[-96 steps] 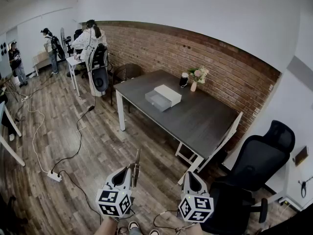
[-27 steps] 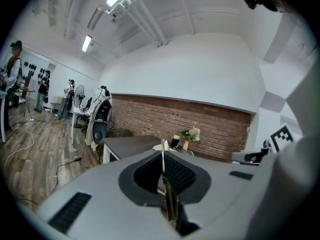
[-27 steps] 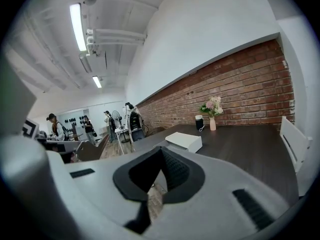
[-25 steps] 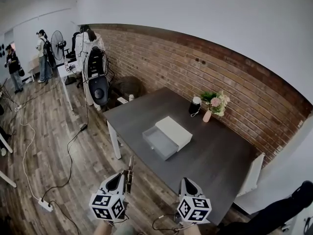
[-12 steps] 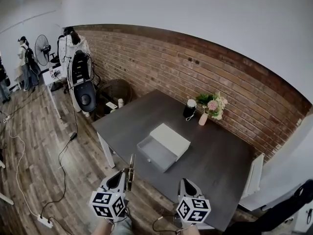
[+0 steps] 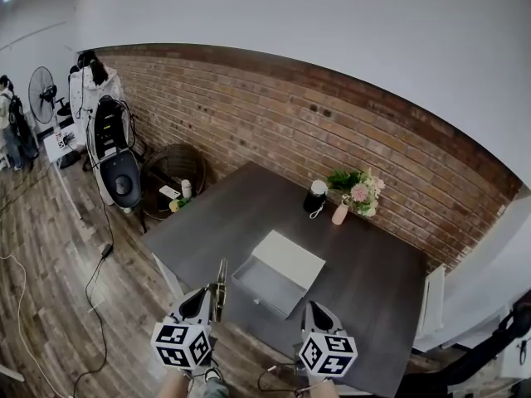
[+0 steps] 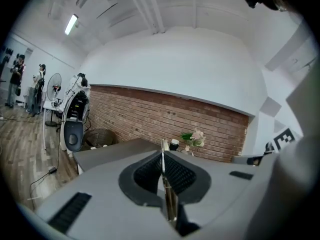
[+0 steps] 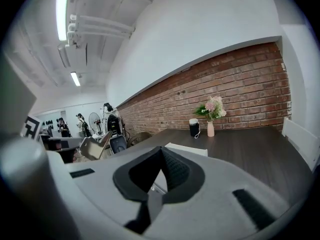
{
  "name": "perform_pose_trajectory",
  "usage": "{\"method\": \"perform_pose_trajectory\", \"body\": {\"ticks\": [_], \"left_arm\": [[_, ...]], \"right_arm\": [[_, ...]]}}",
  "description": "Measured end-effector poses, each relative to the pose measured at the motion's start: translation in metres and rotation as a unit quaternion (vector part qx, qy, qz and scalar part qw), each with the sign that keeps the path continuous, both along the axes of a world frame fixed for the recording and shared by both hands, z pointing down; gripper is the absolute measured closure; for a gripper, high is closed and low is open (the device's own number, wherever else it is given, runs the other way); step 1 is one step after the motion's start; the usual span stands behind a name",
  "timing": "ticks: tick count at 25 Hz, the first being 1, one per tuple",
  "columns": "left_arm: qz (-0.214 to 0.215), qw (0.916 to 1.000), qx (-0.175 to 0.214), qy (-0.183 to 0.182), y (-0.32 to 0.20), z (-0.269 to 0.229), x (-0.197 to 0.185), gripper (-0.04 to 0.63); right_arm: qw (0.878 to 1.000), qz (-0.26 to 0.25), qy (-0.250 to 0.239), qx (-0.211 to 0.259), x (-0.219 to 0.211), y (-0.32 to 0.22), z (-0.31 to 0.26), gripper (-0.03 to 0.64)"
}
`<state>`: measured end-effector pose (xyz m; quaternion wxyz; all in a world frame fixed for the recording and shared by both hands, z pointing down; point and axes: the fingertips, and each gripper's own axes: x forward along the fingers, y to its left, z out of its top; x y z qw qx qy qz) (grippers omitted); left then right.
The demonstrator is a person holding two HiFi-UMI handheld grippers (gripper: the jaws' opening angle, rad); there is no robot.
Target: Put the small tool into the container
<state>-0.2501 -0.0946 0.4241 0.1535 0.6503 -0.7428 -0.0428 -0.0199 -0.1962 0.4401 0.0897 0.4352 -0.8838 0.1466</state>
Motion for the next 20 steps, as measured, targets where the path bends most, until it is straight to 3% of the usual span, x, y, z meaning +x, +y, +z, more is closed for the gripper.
{"method": "perform_pose_trajectory", "body": {"ticks": [12,20], "left_arm": [[0.051,0.9986,0.007,-0.006,-0.084,-0.003,-0.079,0.588],[0.07,0.9974,-0.001,0.017,-0.139,0.016,-0.088,0.588]], "right_arm": [[0.999,0.053,-0.006,0.007,-0.068,-0.061,-0.004,0.615],[0.996,0.088,0.013,-0.014,-0.056,-0.096,0.013,0.615]]}}
